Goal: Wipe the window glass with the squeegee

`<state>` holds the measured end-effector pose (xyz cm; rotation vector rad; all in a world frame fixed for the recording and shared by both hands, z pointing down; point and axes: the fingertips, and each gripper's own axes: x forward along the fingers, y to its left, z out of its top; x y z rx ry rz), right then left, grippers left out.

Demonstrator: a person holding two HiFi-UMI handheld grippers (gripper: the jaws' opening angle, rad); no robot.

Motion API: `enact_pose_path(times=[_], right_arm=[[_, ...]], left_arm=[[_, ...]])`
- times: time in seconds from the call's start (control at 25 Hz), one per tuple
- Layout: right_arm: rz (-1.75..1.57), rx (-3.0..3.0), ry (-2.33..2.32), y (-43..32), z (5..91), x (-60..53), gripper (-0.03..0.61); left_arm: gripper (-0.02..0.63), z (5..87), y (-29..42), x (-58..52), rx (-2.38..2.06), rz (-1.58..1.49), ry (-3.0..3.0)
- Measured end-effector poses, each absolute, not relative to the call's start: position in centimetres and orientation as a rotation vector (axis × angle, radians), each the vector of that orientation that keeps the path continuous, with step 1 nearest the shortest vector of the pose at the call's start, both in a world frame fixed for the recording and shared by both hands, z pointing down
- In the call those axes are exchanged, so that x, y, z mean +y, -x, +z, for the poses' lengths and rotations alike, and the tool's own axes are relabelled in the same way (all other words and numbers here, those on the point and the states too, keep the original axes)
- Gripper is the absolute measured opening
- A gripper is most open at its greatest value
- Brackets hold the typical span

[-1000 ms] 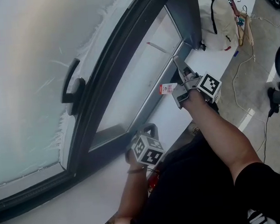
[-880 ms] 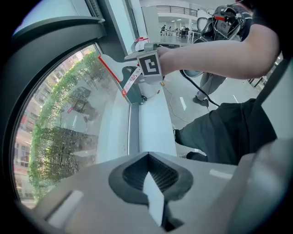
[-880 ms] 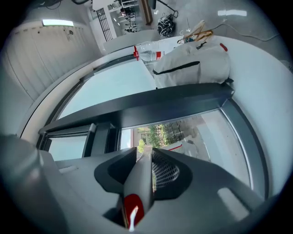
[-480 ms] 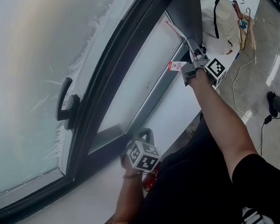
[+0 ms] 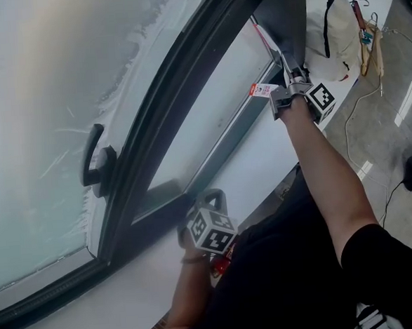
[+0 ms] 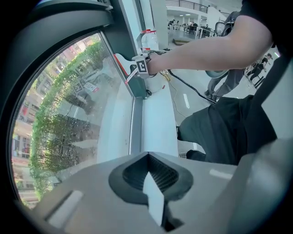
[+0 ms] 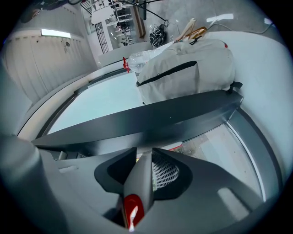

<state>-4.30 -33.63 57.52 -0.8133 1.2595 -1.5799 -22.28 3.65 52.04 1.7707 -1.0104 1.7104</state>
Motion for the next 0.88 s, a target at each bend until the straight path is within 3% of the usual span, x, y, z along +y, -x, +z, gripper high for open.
enact_pose_path(times=[0.88], right_arm=[[-1.600,1.237,0.791,6.4,58.1,-31.4,0.130]], left_arm=[[0.000,52.5,23.4,5.2,-1.035,1.672,-1.768]])
